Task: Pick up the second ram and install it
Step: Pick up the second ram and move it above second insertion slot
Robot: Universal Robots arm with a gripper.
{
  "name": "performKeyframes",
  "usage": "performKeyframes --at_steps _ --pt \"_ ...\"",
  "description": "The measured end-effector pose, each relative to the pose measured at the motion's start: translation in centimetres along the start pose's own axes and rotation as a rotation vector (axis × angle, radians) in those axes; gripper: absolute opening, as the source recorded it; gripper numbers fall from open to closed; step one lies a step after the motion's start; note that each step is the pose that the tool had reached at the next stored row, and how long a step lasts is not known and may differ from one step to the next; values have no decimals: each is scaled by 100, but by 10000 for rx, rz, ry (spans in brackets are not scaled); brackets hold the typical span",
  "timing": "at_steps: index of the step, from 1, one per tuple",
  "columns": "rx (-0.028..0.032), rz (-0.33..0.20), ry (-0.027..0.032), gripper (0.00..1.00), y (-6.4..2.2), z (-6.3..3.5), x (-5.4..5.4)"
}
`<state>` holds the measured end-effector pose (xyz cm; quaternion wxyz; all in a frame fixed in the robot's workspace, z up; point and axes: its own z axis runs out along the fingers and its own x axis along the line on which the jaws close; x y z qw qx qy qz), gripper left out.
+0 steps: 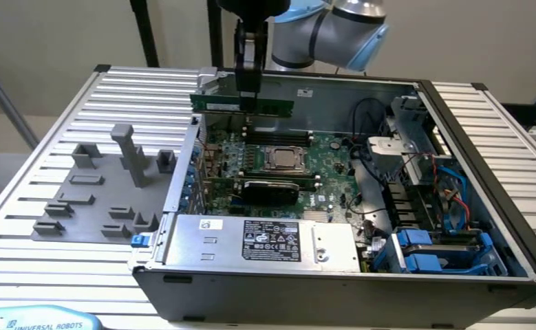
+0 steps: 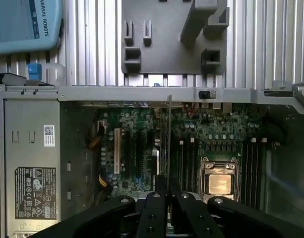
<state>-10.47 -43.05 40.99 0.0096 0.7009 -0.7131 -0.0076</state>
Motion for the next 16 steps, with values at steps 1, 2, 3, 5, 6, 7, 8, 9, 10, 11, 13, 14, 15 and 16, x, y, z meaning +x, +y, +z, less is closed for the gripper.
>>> performKeyframes --at_steps 1,2,3,5,6,7,8,9,10,11,13,14,15,16 --pt "0 0 1 14 -42 16 -24" --pt "0 -1 1 14 -83 34 -50" --pt "0 -1 1 14 -120 51 -75" --pt "0 -1 1 14 -191 86 -127" --pt "0 0 1 14 -223 103 -153" --pt "-1 0 1 14 -254 119 -179" --pt "0 0 1 14 -283 135 -205" --pt "0 -1 1 14 -313 152 -232" --pt "0 -1 0 14 -340 168 -257" --pt "0 -1 0 14 -366 184 -283" --pt "-1 -1 2 14 -416 215 -336" --pt "-1 -1 2 14 -441 233 -366" --pt "-1 -1 1 14 -464 249 -393" --pt "0 -1 1 14 -487 265 -421"
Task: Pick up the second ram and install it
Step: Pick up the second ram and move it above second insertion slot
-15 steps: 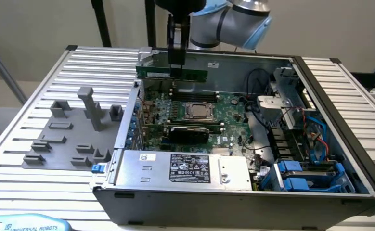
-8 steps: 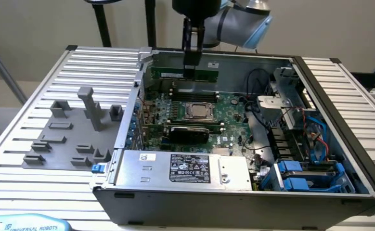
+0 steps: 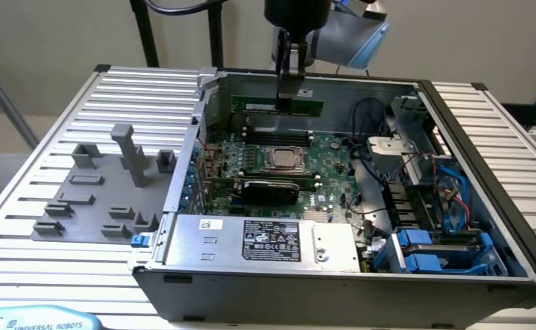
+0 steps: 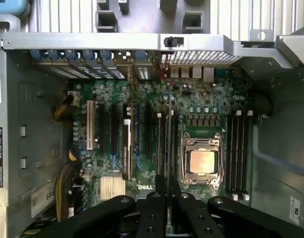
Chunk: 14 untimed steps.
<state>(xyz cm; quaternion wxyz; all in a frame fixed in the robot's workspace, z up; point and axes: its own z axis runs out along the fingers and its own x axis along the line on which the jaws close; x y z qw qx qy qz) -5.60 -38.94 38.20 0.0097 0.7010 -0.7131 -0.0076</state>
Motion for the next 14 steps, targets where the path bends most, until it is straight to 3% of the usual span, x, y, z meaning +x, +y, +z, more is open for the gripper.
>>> performKeyframes --at_steps 9,14 --pt "0 -2 -2 14 -152 158 -262" --pt "0 0 -2 14 -204 247 -335"
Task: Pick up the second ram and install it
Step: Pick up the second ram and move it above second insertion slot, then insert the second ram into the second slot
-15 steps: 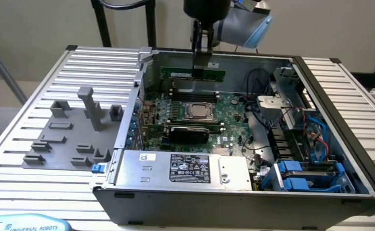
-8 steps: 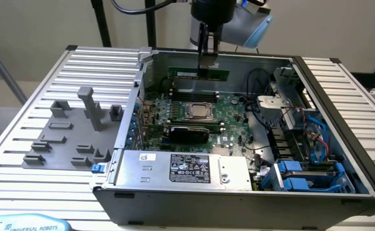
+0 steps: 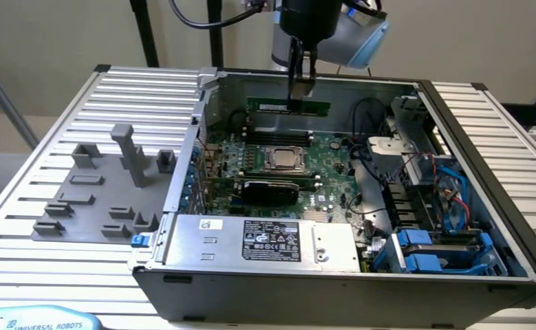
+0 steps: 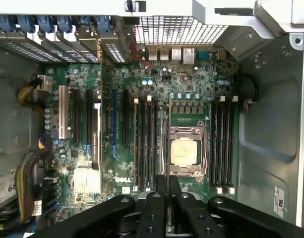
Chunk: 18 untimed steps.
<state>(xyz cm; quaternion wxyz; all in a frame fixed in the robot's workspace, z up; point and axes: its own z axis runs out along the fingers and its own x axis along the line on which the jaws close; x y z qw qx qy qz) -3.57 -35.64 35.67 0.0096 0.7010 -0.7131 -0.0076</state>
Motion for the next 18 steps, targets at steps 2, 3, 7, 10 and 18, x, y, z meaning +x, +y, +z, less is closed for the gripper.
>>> performKeyframes --at_steps 2,3,7,10,18 --pt "0 0 0 14 -3 36 -4" --pt "1 0 -2 14 -4 46 -5" --pt "1 0 0 14 -4 46 -4" --pt "1 0 0 14 -4 46 -4" --pt "1 0 0 14 -4 47 -4"
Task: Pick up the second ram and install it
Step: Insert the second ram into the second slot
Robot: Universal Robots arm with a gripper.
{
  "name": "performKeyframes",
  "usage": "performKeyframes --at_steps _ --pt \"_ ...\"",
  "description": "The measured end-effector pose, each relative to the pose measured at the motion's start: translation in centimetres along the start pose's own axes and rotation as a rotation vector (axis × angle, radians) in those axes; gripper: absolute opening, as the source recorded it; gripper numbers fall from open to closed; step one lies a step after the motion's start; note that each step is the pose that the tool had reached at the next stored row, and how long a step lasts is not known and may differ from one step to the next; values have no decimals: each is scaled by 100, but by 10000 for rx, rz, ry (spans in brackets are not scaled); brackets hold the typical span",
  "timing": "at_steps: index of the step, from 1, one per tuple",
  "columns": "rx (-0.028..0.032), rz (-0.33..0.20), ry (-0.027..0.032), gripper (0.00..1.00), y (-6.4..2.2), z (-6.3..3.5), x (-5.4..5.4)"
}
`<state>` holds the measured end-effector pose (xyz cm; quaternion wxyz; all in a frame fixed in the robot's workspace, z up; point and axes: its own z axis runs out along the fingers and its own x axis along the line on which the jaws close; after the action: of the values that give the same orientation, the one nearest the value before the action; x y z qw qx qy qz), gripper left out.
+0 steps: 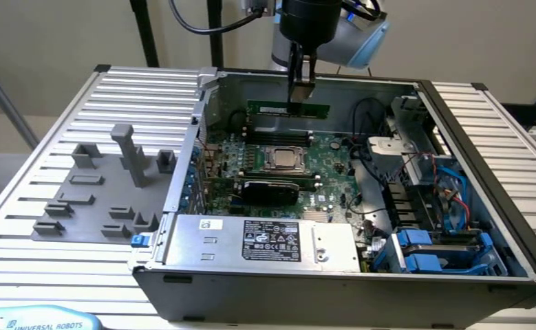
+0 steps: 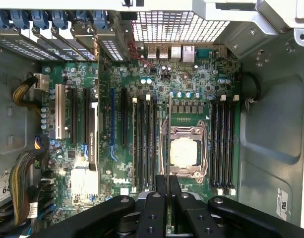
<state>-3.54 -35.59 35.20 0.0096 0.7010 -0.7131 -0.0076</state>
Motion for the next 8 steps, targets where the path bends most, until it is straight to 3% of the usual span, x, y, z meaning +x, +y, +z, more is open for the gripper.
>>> performKeyframes --at_steps 8 --pt "0 -1 -1 14 -4 131 11"
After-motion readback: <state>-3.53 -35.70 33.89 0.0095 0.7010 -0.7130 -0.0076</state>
